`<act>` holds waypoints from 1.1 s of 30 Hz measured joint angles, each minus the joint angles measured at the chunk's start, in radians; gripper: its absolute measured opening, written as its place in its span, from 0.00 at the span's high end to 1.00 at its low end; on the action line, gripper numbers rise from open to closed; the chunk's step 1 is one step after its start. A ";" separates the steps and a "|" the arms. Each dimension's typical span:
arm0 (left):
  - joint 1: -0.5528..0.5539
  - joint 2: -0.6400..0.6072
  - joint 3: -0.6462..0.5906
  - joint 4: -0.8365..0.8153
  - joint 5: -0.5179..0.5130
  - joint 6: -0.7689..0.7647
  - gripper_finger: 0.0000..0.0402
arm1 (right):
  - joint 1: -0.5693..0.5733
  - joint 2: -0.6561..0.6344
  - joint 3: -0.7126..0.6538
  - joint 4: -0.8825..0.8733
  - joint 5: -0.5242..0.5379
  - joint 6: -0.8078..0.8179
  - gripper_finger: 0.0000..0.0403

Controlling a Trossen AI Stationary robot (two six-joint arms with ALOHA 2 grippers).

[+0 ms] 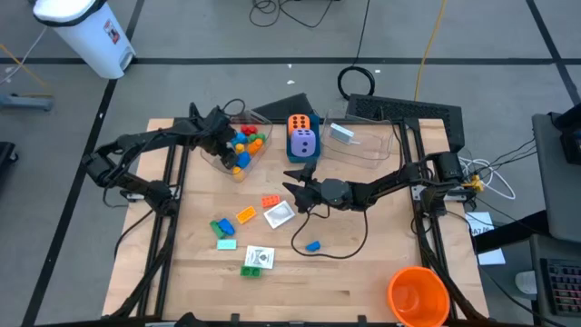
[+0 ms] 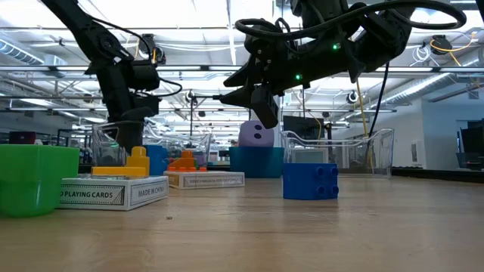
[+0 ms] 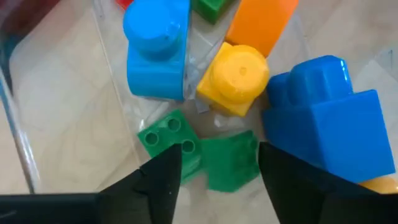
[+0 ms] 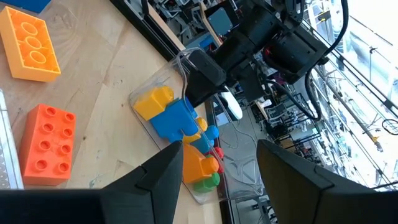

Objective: Pick & Place Toys
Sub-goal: Put the orange game piece into the left transparent bin

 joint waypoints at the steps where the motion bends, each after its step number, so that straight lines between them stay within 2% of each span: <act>1: 0.000 0.000 0.002 -0.003 0.000 0.004 0.44 | 0.000 0.000 0.000 0.000 0.000 0.000 0.51; 7: -0.001 -0.030 0.059 -0.011 0.001 0.000 0.39 | 0.000 0.000 0.000 0.000 0.000 -0.002 0.51; 11: -0.022 -0.072 0.127 -0.076 0.001 -0.007 0.39 | 0.000 0.000 0.000 0.000 0.000 -0.001 0.51; 19: -0.108 -0.236 0.224 -0.192 0.001 0.021 0.39 | 0.000 0.000 0.000 -0.023 0.005 0.000 0.51; 28: -0.207 -0.551 0.199 -0.168 0.002 -0.011 0.39 | 0.000 0.000 0.000 -0.026 0.010 0.000 0.51; 33: -0.265 -0.690 0.095 -0.058 -0.001 -0.062 0.39 | 0.000 0.000 0.000 -0.021 0.009 0.000 0.51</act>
